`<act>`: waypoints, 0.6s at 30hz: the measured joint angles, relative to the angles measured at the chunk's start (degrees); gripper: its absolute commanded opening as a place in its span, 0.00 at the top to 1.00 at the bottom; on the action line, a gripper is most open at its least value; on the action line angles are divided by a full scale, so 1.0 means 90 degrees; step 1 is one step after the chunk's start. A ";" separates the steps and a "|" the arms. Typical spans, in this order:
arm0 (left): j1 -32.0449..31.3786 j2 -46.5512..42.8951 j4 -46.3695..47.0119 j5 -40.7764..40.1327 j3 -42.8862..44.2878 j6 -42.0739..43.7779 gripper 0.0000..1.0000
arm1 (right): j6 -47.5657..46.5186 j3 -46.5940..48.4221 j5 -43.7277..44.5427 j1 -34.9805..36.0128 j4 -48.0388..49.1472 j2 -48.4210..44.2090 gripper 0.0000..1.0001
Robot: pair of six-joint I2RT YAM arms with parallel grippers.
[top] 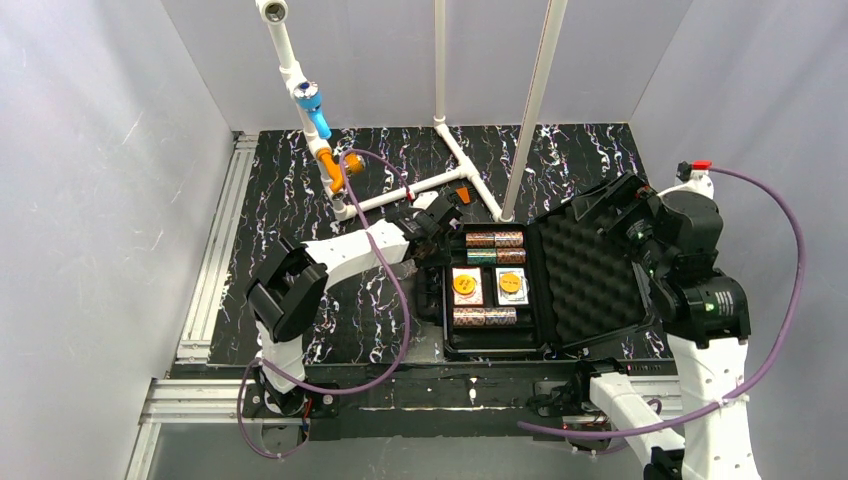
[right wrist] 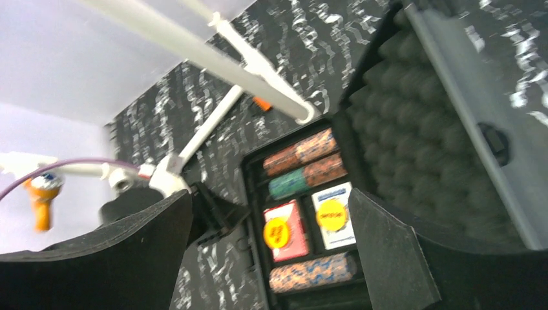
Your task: Pack up texas hold em set
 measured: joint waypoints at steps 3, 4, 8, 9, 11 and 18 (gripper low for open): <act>0.0080 -0.0007 -0.0032 0.0041 0.0010 0.0136 0.62 | -0.0291 0.0165 0.0639 0.0000 -0.0041 0.0231 0.02; 0.0090 -0.0010 -0.0036 0.0049 0.0010 0.0175 0.58 | -0.0362 0.0219 0.0835 0.0000 -0.0046 0.0279 0.02; 0.0153 -0.0148 0.0046 0.0068 -0.0182 0.0352 0.46 | -0.0687 0.0342 0.1698 0.0000 -0.0056 0.0410 0.02; 0.0168 -0.0204 0.0092 0.0075 -0.0257 0.0372 0.45 | -0.0784 0.0364 0.1960 0.0000 -0.0049 0.0415 0.02; 0.0194 -0.0333 0.0187 0.0087 -0.0418 0.0430 0.42 | -0.0952 0.0401 0.2514 0.0002 -0.0049 0.0440 0.03; 0.0444 -0.1163 -0.0277 -0.0143 -0.0806 0.0833 0.34 | -0.1307 0.0442 0.4466 0.0000 0.0112 0.1253 0.18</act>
